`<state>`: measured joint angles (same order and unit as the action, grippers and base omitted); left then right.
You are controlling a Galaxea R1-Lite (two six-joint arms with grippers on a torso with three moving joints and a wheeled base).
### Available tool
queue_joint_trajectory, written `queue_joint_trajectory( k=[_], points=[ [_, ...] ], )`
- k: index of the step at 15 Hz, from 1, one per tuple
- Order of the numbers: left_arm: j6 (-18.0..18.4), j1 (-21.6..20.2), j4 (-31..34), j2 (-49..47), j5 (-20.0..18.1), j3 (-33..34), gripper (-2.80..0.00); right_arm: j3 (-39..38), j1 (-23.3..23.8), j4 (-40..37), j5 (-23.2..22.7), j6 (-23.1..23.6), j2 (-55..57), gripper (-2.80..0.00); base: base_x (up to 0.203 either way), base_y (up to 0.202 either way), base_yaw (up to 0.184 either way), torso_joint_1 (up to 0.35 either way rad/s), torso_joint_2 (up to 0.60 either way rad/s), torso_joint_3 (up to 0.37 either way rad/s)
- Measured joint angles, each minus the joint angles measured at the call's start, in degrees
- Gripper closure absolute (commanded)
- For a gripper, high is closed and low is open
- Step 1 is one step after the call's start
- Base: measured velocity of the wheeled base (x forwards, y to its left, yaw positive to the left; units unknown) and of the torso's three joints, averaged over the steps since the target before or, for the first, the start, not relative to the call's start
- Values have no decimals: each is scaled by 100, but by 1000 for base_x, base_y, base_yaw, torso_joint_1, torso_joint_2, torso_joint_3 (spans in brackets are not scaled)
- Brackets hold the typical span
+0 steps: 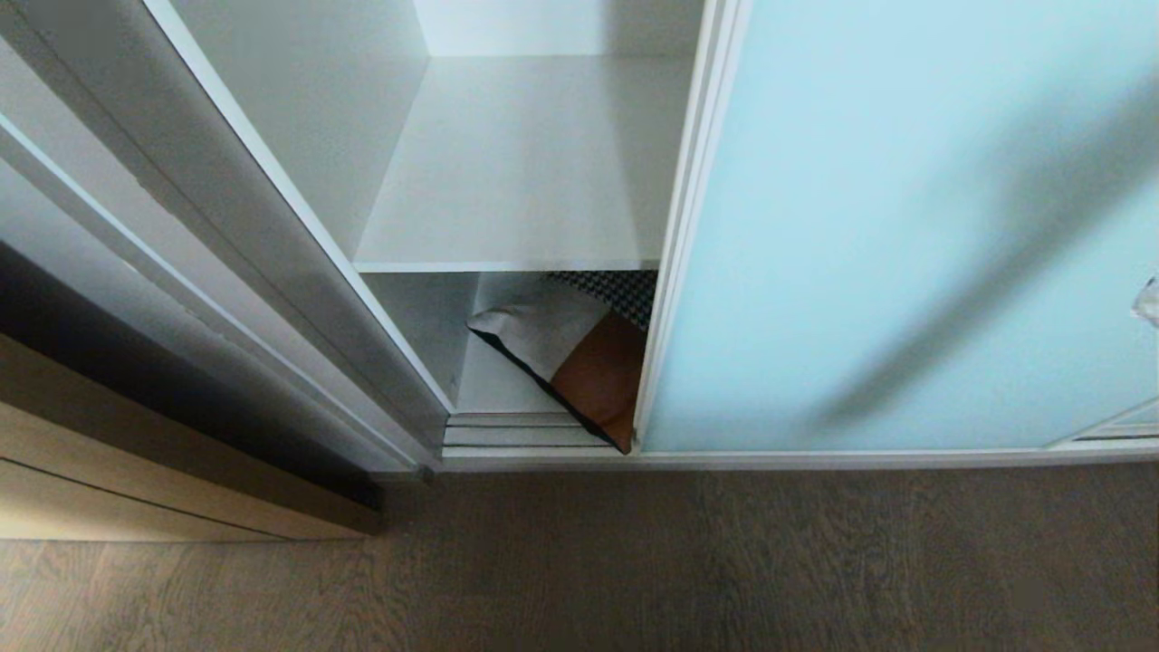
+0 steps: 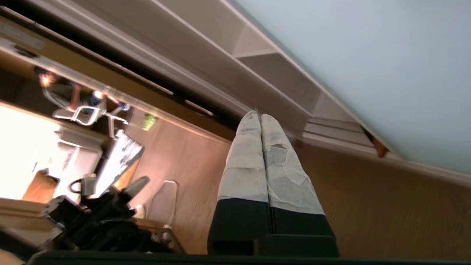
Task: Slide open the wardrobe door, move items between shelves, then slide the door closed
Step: Close the door
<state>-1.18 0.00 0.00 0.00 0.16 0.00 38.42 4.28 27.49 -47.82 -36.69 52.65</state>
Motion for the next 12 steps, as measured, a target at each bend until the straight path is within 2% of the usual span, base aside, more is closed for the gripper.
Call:
queue_joint_trajectory(
  k=[2, 4, 5, 8, 12],
  points=[
    [-2, 0, 0, 0, -2, 0, 0, 345, -211, -403, 373, 277, 167, 0, 0, 0, 0, 0, 0, 0],
    [-2, 0, 0, 0, 0, 0, 0, 907, -612, -1001, 880, 682, 366, 0, 0, 0, 0, 0, 0, 0],
    [-2, 0, 0, 0, 0, 0, 0, 1125, -837, -1321, 1059, 1037, 455, 0, 0, 0, 0, 0, 0, 0],
    [-2, 0, 0, 0, 0, 0, 0, 1528, -1507, -2095, 1620, 2502, 729, 0, 0, 0, 0, 0, 0, 0],
    [-2, 0, 0, 0, 0, 0, 0, 2217, -2425, -2301, 2853, 3428, 1191, 0, 0, 0, 0, 0, 0, 0]
  ],
)
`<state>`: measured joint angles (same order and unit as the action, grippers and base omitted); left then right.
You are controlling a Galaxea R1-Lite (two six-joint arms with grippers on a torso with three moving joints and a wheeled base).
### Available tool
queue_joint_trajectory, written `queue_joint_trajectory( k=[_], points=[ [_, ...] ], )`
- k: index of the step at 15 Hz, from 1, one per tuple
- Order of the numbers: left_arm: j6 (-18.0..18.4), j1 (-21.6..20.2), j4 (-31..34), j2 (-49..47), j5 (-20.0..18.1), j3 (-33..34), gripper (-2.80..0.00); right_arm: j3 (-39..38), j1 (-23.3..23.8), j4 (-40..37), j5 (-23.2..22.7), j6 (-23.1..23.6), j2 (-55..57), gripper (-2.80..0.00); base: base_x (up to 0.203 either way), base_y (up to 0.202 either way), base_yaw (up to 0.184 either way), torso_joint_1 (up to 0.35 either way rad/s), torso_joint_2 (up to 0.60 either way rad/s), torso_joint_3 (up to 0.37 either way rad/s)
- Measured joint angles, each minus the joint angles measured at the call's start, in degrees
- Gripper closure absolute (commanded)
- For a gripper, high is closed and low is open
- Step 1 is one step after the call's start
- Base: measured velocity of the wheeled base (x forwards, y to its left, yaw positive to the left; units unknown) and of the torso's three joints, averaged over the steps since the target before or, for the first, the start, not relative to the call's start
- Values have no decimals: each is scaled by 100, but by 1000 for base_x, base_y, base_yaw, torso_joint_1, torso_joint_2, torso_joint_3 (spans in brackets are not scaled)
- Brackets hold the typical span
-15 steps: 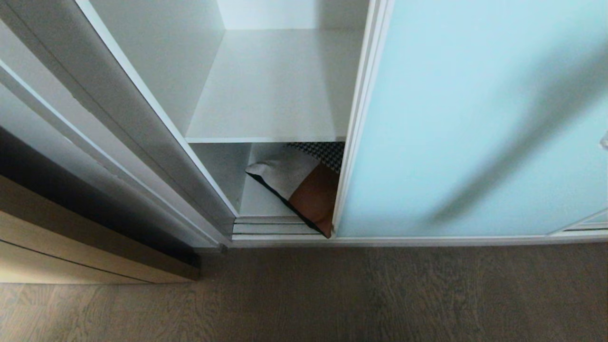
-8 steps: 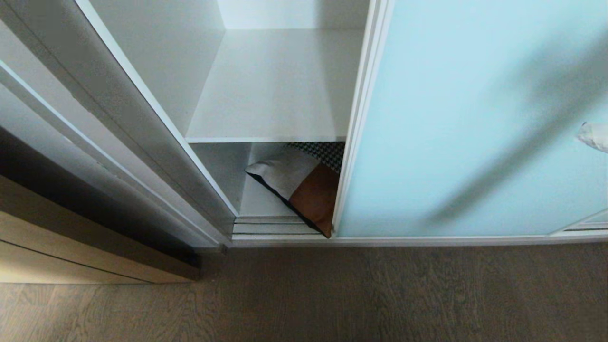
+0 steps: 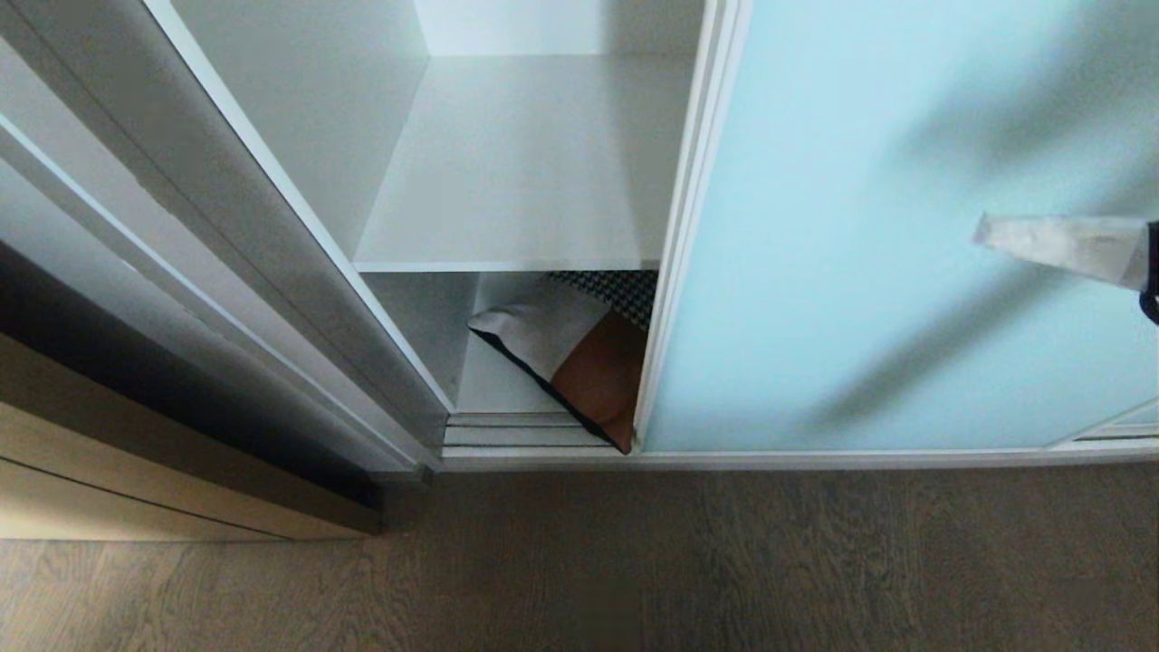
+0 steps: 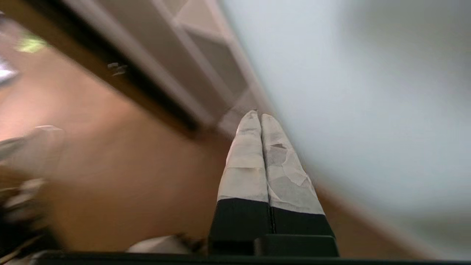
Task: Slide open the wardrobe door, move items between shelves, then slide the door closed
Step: Close the door
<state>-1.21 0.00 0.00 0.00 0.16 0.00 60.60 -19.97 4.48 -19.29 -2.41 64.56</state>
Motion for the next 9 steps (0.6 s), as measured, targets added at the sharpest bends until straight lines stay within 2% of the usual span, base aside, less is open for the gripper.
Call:
queue_joint_trajectory(
  k=[2, 5, 9],
  points=[
    [0, 0, 0, 0, 0, 0, 0, 506, -362, 9, 374, 181, 271, 0, 0, 0, 0, 0, 0, 0],
    [2, 0, 0, 0, 0, 0, 0, 1044, -835, 20, 426, 201, 658, 0, 0, 0, 0, 0, 0, 0],
    [2, 0, 0, 0, 0, 0, 0, 1335, -1402, 108, 481, 214, 1091, 0, 0, 0, 0, 0, 0, 0]
  ],
)
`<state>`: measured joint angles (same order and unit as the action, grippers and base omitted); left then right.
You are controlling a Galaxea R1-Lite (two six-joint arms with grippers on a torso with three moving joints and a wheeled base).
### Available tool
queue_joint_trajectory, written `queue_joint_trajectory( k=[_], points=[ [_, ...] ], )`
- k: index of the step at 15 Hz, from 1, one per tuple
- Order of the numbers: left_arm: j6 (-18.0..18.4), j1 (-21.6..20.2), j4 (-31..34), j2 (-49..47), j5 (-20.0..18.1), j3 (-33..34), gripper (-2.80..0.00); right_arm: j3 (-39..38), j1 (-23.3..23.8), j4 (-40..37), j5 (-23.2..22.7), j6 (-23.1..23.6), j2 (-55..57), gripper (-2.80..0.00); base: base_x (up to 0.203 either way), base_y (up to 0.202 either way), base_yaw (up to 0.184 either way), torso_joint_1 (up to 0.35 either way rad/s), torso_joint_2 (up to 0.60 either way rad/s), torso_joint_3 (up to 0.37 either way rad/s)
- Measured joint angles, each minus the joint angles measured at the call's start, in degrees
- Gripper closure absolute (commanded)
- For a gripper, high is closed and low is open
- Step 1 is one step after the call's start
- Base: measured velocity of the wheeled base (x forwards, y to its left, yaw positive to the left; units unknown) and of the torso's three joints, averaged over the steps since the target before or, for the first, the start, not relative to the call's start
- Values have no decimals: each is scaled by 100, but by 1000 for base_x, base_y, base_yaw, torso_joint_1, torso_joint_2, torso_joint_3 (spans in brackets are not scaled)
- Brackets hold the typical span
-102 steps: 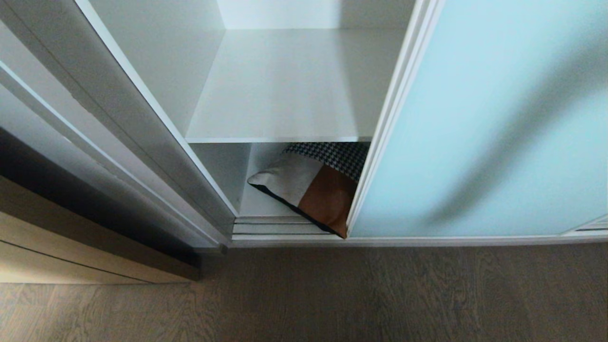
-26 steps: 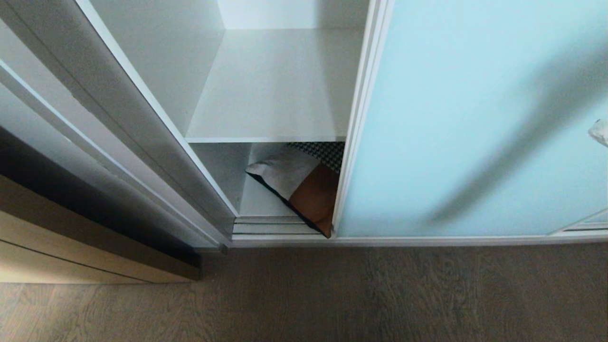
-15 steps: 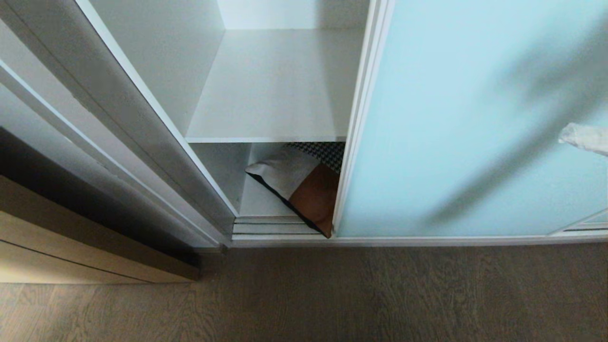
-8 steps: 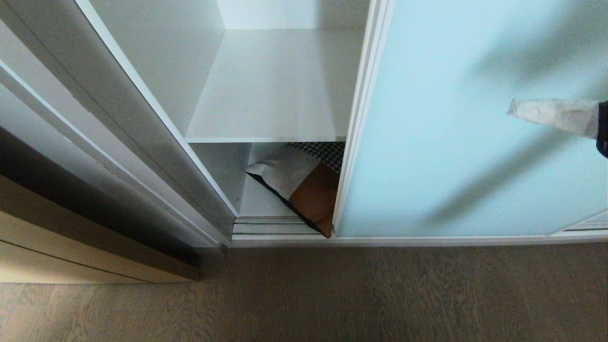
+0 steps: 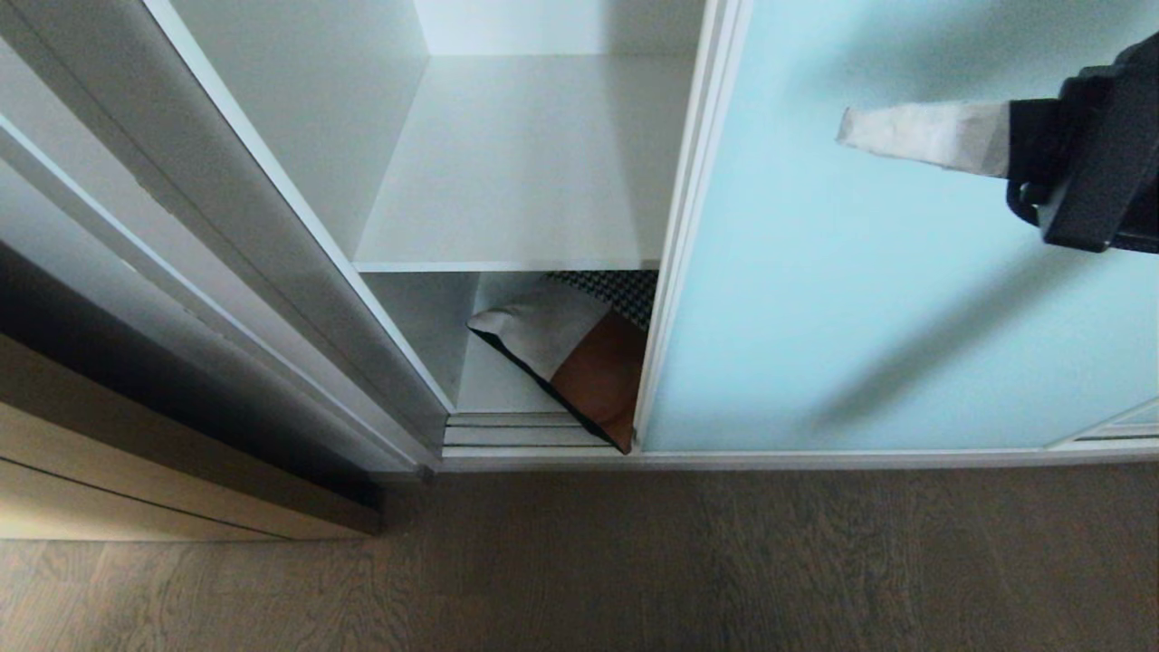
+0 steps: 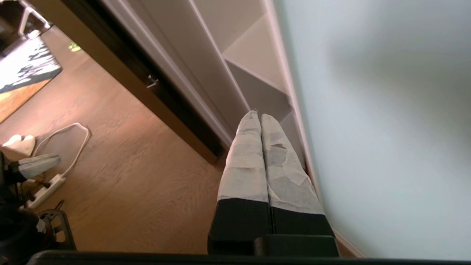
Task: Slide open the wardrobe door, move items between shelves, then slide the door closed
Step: Close the door
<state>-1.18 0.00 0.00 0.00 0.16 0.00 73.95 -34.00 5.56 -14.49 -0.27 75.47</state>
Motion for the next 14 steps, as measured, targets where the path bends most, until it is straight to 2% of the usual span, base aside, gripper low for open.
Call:
queue_joint_trajectory(
  k=[5, 10, 14],
  points=[
    [0, 0, 0, 0, 0, 0, 0, 340, -395, 643, 1158, 111, 715, 0, 0, 0, 0, 0, 0, 0],
    [0, 0, 0, 0, 0, 0, 0, 704, -437, 953, 1666, 106, 1255, 0, 0, 0, 0, 0, 0, 0],
    [2, 0, 0, 0, -2, 0, 0, 971, -443, 1205, 1713, 73, 1614, 0, 0, 0, 0, 0, 0, 0]
  ],
)
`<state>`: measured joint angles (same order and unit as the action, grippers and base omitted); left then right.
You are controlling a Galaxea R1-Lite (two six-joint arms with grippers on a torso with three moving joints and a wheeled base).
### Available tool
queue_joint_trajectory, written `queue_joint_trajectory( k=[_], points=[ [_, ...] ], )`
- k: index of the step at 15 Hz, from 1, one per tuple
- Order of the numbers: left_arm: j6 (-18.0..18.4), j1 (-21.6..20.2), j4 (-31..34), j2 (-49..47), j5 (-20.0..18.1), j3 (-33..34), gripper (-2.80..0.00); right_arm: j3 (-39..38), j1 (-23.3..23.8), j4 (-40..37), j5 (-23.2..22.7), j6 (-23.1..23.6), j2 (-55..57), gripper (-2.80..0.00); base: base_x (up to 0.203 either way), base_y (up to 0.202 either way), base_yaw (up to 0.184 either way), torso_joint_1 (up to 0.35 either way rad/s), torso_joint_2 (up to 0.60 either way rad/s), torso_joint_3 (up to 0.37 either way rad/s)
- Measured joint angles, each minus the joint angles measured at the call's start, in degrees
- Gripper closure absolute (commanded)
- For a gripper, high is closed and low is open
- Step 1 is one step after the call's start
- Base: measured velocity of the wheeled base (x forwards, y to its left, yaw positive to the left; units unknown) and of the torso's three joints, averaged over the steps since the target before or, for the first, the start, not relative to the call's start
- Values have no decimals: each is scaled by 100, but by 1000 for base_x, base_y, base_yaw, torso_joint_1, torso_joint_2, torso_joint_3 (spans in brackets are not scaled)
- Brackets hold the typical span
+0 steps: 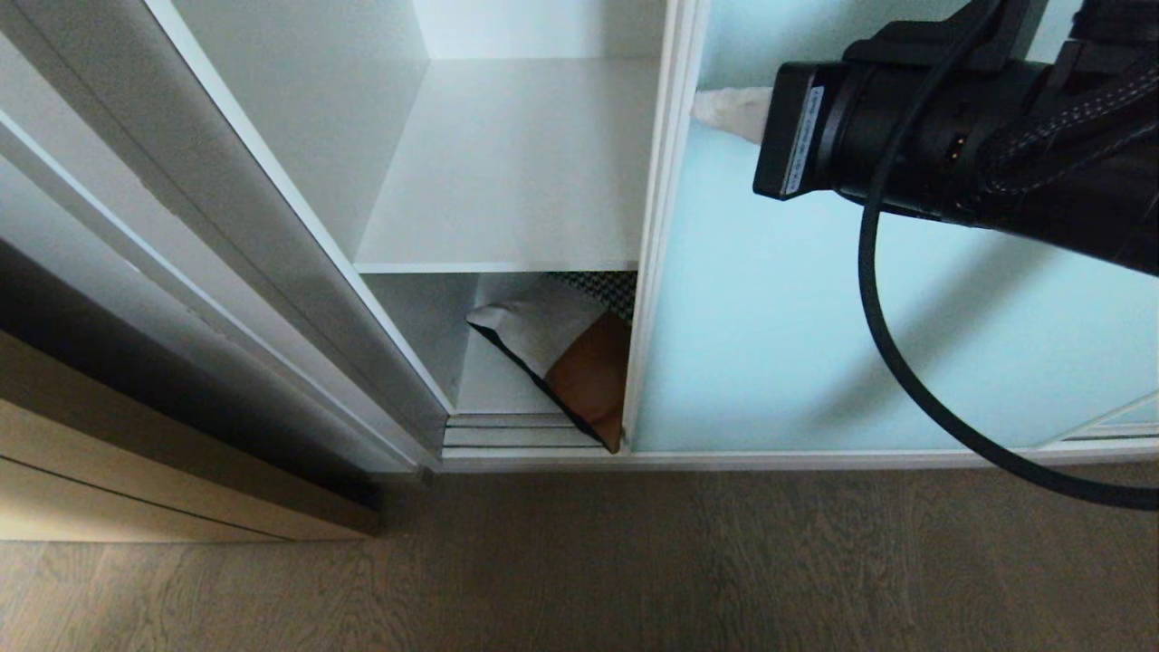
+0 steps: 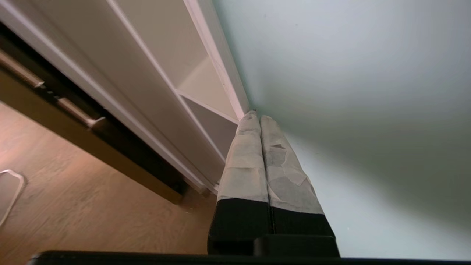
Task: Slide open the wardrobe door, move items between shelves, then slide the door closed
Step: Close the door
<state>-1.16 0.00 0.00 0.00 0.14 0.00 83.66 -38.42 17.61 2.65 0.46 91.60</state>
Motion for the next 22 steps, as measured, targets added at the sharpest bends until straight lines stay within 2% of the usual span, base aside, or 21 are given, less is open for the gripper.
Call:
queue_joint_trajectory(
  k=[3, 7, 12, 17, 22],
  points=[
    [-2, 0, 0, 0, 0, 0, 0, 33, -212, 54, 17, 28, 98, 0, 0, 0, 0, 0, 0, 0],
    [-2, 0, 0, 0, 1, 0, 0, 46, -879, 24, 91, 110, 212, 0, 0, 0, 0, 0, 0, 0],
    [-2, 0, 0, 0, 5, 0, 0, 244, -1471, -7, 57, 195, 584, 0, 0, 0, 0, 0, 0, 0],
    [-5, 0, 0, 0, 1, 0, 0, 1005, -1868, -183, 51, 207, 1173, 0, 0, 0, 0, 0, 0, 0],
    [-5, 2, 0, 0, 2, 0, 0, 782, -2129, -181, 71, 184, 836, 0, 0, 0, 0, 0, 0, 0]
  ],
)
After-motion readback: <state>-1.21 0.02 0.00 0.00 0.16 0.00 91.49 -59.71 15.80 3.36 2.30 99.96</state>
